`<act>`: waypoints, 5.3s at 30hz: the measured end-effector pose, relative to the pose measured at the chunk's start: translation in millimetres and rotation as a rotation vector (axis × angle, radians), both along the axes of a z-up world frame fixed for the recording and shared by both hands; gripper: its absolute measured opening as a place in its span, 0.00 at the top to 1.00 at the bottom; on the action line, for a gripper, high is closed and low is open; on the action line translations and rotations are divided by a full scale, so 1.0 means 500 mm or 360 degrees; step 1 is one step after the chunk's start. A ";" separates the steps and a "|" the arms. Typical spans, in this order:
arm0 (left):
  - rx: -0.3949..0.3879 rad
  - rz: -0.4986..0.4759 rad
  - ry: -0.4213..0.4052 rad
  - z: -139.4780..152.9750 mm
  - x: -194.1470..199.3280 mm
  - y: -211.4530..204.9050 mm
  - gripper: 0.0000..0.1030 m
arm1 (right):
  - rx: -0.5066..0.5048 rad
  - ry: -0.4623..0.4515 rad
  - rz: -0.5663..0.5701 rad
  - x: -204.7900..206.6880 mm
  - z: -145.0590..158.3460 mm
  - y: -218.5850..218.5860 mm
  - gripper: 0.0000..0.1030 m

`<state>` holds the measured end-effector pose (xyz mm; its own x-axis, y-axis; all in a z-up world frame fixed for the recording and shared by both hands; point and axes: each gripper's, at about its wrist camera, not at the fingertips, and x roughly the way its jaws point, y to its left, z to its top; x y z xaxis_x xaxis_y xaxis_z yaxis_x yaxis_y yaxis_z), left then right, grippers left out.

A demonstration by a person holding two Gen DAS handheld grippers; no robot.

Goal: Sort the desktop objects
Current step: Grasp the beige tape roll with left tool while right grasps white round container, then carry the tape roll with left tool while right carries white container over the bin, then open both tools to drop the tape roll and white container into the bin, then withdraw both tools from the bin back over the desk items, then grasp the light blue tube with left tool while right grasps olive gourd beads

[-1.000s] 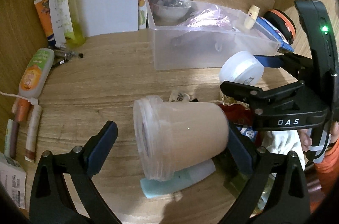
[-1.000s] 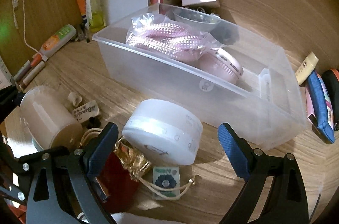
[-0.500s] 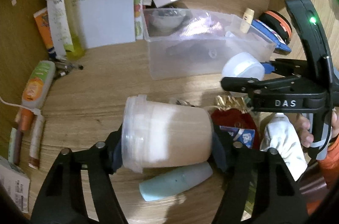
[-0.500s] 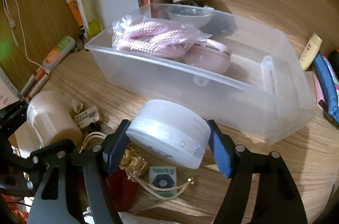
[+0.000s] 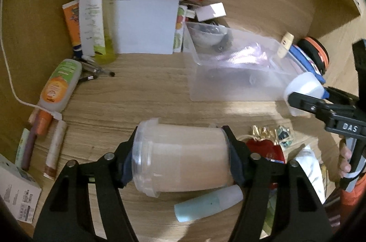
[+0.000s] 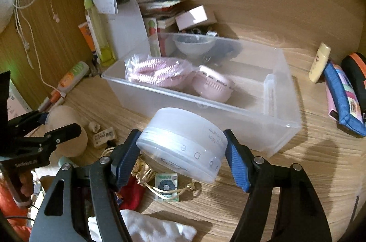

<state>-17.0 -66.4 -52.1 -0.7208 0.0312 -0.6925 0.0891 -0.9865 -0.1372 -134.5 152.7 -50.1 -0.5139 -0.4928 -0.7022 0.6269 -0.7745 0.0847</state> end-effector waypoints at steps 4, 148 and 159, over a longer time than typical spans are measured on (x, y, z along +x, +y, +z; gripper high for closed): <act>0.0007 0.0023 0.0051 0.022 0.004 -0.007 0.36 | -0.0034 0.0031 -0.0021 0.007 0.017 0.018 0.34; -0.0204 -0.0237 -0.0126 -0.061 0.080 0.030 0.06 | 0.0024 0.0057 -0.0241 0.205 -0.071 0.191 0.15; -0.0214 -0.0238 -0.0176 -0.094 0.074 0.067 0.06 | 0.0049 -0.0057 -0.0181 0.230 -0.123 0.188 0.37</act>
